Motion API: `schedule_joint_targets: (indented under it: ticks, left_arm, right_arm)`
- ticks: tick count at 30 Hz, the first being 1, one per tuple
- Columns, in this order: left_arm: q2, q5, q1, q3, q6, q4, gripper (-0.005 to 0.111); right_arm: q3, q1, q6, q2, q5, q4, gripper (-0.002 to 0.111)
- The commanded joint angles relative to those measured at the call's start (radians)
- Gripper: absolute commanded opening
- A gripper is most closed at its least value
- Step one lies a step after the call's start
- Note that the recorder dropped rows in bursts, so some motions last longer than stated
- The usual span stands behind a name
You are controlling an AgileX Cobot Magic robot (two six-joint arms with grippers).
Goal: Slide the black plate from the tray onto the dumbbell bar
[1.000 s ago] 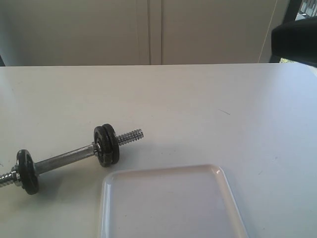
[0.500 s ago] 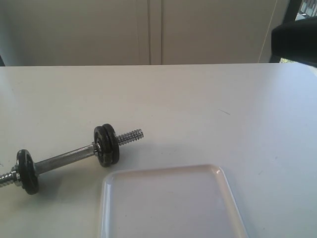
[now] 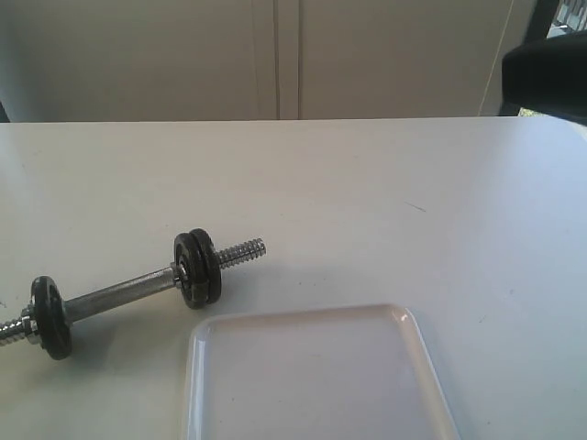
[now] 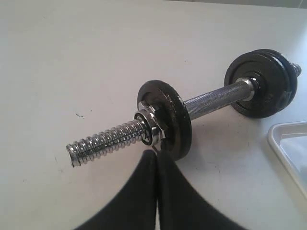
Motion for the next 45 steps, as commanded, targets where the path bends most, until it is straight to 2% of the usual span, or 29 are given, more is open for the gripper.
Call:
schedule_joint_targets:
  ticks: [1, 6, 12, 20, 26, 29, 39, 45]
  left_arm:
    - [-0.005, 0.005, 0.002, 0.003, -0.003, 0.001, 0.000]
    - [-0.005, 0.005, 0.002, 0.003, -0.003, 0.001, 0.000]
    - [-0.005, 0.005, 0.002, 0.003, -0.003, 0.001, 0.000]
    - [-0.005, 0.005, 0.002, 0.003, -0.003, 0.001, 0.000]
    - [-0.005, 0.005, 0.002, 0.003, -0.003, 0.004, 0.000]
    - [-0.005, 0.005, 0.004, 0.003, -0.003, 0.057, 0.000]
    - [-0.005, 0.005, 0.091, 0.003, -0.002, 0.090, 0.000]
    - [-0.005, 0.005, 0.120, 0.003, -0.002, 0.149, 0.000]
  right_arm:
    - [0.006, 0.067, 0.005, -0.016, -0.010, 0.000, 0.000]
    - [0.006, 0.073, 0.005, -0.106, -0.012, 0.000, 0.000]
    - [0.006, 0.016, 0.005, -0.340, -0.010, 0.000, 0.000]
    - [0.006, 0.009, 0.005, -0.537, -0.010, 0.002, 0.000]
    - [0.018, 0.009, 0.005, -0.546, -0.010, 0.006, 0.000]
    - [0.044, 0.009, 0.005, -0.546, -0.010, 0.000, 0.000]
    - [0.191, 0.000, 0.003, -0.549, -0.010, -0.066, 0.000]
    - [0.327, -0.011, 0.003, -0.611, -0.010, -0.083, 0.000]
